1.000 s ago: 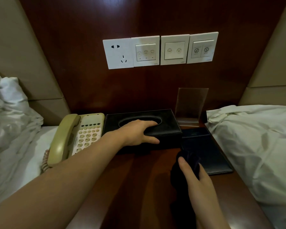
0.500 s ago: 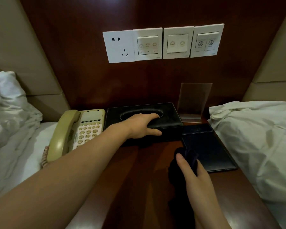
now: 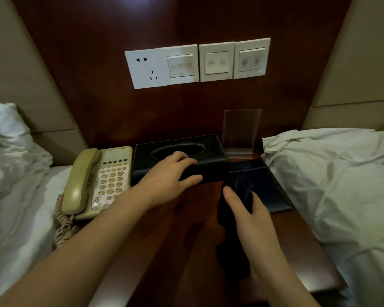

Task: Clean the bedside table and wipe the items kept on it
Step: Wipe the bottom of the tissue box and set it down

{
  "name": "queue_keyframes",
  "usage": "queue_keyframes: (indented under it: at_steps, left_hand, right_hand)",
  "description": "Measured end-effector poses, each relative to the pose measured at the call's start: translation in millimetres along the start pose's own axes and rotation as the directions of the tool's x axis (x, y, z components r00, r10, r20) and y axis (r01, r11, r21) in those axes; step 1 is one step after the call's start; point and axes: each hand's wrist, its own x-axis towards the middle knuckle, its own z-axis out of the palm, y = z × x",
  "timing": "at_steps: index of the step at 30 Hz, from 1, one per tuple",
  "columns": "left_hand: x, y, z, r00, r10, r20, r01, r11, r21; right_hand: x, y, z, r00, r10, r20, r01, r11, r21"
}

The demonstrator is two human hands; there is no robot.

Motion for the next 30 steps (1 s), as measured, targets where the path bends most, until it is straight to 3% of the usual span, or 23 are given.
queue_keyframes:
  at_steps: [4, 8, 11, 14, 18, 23, 26, 30]
  left_hand:
    - [-60, 42, -1, 0.994, 0.039, -0.102, -0.047, 0.996, -0.08]
    - [-101, 95, 1, 0.982, 0.046, -0.186, -0.073, 0.988, -0.139]
    - [-103, 134, 5, 0.979, 0.048, -0.198, -0.093, 0.97, -0.223]
    - [-84, 174, 19, 0.986, 0.073, -0.152, -0.115, 0.95, -0.291]
    - [-47, 236, 49, 0.982, 0.13, -0.134, -0.172, 0.908, -0.382]
    - [21, 310, 105, 0.978, 0.204, -0.05, -0.206, 0.884, -0.42]
    - [70, 348, 131, 0.985, 0.171, 0.007, -0.146, 0.863, -0.483]
    - [125, 382, 146, 0.992, 0.121, 0.04, -0.064, 0.744, -0.666]
  right_hand:
    - [-18, -17, -26, 0.998, -0.051, -0.032, 0.049, 0.998, -0.045]
    - [-40, -26, -76, 0.983, -0.128, -0.131, 0.096, 0.969, -0.226]
    - [-65, -36, -129, 0.942, -0.252, -0.222, 0.126, 0.877, -0.464]
    - [-84, -49, -185, 0.909, -0.282, -0.305, 0.078, 0.837, -0.542]
    - [-97, -57, -254, 0.851, -0.297, -0.434, 0.019, 0.842, -0.539]
    - [-79, -50, -324, 0.706, -0.359, -0.61, -0.052, 0.833, -0.55]
    - [-58, -45, -358, 0.629, -0.361, -0.689, -0.081, 0.85, -0.52]
    - [-32, -38, -391, 0.571, -0.304, -0.763, -0.076, 0.905, -0.418]
